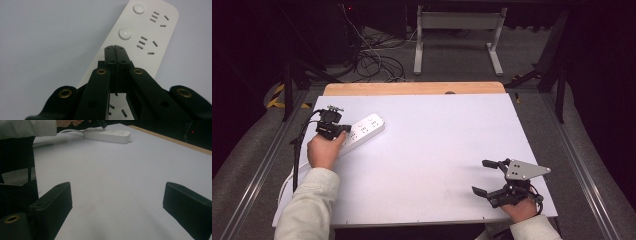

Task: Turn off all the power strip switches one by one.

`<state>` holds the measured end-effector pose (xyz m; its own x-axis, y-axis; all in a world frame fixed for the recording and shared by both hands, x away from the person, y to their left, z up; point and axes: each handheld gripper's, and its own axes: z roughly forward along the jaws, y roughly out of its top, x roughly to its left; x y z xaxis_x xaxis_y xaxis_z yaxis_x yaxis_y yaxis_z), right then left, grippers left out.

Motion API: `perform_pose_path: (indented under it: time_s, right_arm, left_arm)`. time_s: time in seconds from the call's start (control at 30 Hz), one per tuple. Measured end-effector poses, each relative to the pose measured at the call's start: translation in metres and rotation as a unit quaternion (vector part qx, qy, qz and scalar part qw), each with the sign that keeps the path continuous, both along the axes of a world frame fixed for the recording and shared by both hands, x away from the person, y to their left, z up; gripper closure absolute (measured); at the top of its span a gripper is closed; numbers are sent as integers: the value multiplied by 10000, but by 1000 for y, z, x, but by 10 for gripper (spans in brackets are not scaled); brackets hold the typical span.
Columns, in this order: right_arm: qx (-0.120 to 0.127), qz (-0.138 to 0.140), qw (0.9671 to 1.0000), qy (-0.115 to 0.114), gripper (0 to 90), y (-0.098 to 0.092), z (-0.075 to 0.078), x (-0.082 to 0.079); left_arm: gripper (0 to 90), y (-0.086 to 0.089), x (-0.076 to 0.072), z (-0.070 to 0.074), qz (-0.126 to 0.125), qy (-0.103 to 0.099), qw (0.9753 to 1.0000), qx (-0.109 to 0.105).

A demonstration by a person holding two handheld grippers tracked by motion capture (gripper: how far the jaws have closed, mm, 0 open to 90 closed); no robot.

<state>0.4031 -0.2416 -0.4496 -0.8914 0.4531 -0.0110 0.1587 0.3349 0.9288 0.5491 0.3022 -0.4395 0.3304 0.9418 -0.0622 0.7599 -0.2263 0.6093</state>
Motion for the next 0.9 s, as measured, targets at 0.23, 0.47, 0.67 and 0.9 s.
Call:
perform_pose_path:
  time_s: [0.23,0.47,0.67,0.9]
  right_arm:
    - [-13,7,10000,3,95,0,0,0]
    - [-7,23,10000,1,95,0,0,0]
    - [-11,39,10000,0,95,1,0,0]
    - [-24,44,10000,-12,95,1,0,-1]
  left_arm:
    - [900,-2,3,-3,72,72,9999,57]
    - [900,-4,3,-5,117,33,9998,154]
    - [900,-6,3,-6,118,19,9997,212]
    - [900,-7,1,-6,154,-52,9995,285]
